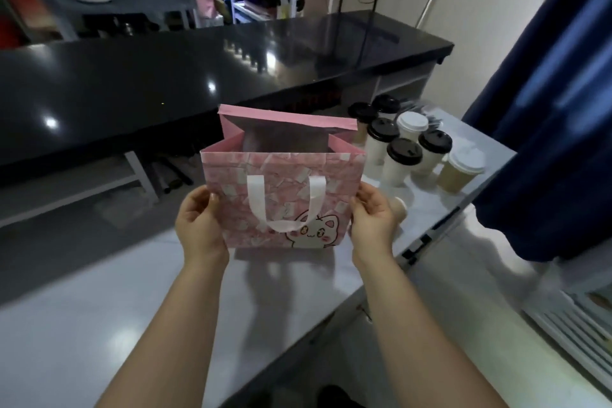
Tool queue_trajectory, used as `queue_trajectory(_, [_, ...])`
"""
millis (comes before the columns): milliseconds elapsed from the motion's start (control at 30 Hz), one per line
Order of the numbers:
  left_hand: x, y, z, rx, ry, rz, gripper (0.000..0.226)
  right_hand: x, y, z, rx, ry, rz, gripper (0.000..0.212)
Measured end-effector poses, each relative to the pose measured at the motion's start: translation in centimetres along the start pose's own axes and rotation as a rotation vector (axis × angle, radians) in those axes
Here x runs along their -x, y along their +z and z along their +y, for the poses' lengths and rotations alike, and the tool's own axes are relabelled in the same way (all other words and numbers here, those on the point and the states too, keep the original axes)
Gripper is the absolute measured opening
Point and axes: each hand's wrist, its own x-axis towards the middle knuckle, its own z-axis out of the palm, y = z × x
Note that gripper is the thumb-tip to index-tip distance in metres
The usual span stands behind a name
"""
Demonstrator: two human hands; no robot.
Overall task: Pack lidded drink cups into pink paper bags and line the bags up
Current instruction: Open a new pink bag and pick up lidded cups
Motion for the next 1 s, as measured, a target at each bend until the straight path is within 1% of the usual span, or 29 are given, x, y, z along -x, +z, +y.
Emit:
queue_trajectory(67, [0.0, 0.6, -1.3, -0.001, 0.059, 0.035, 0.027, -3.1, 0.1, 0.4, 0.029, 0.005, -0.102, 0.028])
queue_trajectory(133, [0.5, 1.4, -2.7, -0.018, 0.101, 0.091, 0.028, -5.9, 0.2, 0.4, 0.065, -0.009, -0.211, 0.028])
queue_trajectory(200, [1.4, 2.3, -4.1, -0.077, 0.137, 0.132, 0.028, -8.5, -0.1, 0.4, 0.098, -0.033, -0.298, 0.032])
queue_trajectory(267, [2.7, 3.0, -5.5, -0.168, 0.178, 0.165, 0.030, -10.5, -0.7, 0.6, 0.126, -0.019, -0.382, 0.031])
queue_trajectory(367, [4.8, 4.0, -6.9, -0.274, 0.216, 0.176, 0.047, -12.8, -2.3, 1.7, 0.203, 0.019, -0.514, 0.030])
queue_trajectory(400, [5.3, 4.3, -7.2, -0.314, 0.221, 0.180, 0.052, -13.5, -2.9, 1.9, 0.244, 0.013, -0.564, 0.032])
queue_trajectory(533, [6.5, 5.3, -8.0, -0.389, 0.234, 0.173, 0.058, -15.9, -4.7, 2.0, 0.449, -0.044, -0.774, 0.068])
queue_trajectory(567, [6.7, 5.6, -8.1, -0.393, 0.232, 0.173, 0.059, -16.3, -5.0, 1.9, 0.508, -0.054, -0.842, 0.072])
queue_trajectory(633, [7.0, 5.9, -8.2, -0.409, 0.225, 0.174, 0.060, -16.9, -5.5, 1.4, 0.627, -0.053, -0.958, 0.074])
queue_trajectory(700, [7.2, 5.8, -8.2, -0.448, 0.226, 0.162, 0.060, -17.2, -6.2, 0.9, 0.751, -0.044, -1.017, 0.073])
queue_trajectory(733, [7.2, 5.5, -8.1, -0.468, 0.230, 0.156, 0.061, -17.4, -6.8, 0.9, 0.842, -0.037, -1.028, 0.081])
queue_trajectory(800, [7.0, 5.1, -8.0, -0.498, 0.217, 0.149, 0.063, -17.7, -7.9, 1.0, 1.126, 0.014, -1.050, 0.115])
queue_trajectory(833, [7.0, 5.1, -7.9, -0.509, 0.198, 0.144, 0.065, -17.7, -8.4, 1.1, 1.274, 0.024, -1.086, 0.129])
queue_trajectory(867, [6.9, 5.1, -7.8, -0.518, 0.178, 0.136, 0.066, -17.5, -8.8, 1.4, 1.395, -0.018, -1.131, 0.134])
queue_trajectory(900, [7.0, 5.2, -7.8, -0.521, 0.161, 0.127, 0.066, -17.2, -9.0, 1.9, 1.473, -0.109, -1.171, 0.132])
queue_trajectory(933, [7.0, 5.3, -7.9, -0.518, 0.148, 0.120, 0.067, -16.7, -9.1, 2.4, 1.508, -0.208, -1.178, 0.126])
queue_trajectory(1000, [7.2, 5.4, -7.8, -0.500, 0.144, 0.125, 0.069, -15.9, -9.4, 3.0, 1.500, -0.339, -1.123, 0.111])
